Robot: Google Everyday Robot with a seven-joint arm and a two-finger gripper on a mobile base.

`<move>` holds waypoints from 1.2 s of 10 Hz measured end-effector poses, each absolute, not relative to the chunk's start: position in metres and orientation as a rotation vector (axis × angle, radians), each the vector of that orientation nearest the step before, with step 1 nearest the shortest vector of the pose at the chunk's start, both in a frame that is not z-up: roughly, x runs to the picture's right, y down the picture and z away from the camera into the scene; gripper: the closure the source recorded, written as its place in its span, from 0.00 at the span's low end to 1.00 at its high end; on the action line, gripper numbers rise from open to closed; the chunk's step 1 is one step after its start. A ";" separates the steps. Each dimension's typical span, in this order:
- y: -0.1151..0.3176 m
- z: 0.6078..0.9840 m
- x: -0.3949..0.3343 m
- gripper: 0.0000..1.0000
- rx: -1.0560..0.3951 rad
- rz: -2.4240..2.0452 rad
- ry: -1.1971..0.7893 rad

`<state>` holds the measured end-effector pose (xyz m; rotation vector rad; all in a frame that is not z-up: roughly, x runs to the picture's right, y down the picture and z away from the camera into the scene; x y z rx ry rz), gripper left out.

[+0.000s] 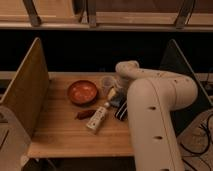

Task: Place the white sponge in the ceramic cup

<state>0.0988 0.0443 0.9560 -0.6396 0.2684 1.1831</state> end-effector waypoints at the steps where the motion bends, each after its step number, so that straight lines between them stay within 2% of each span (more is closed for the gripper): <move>1: 0.032 0.944 0.109 1.00 -0.599 1.196 0.273; 6: -0.034 0.871 0.142 1.00 -0.361 1.200 0.263; 10: -0.073 0.860 0.094 1.00 -0.304 1.035 0.180; 12: -0.077 0.859 0.091 1.00 -0.301 1.025 0.172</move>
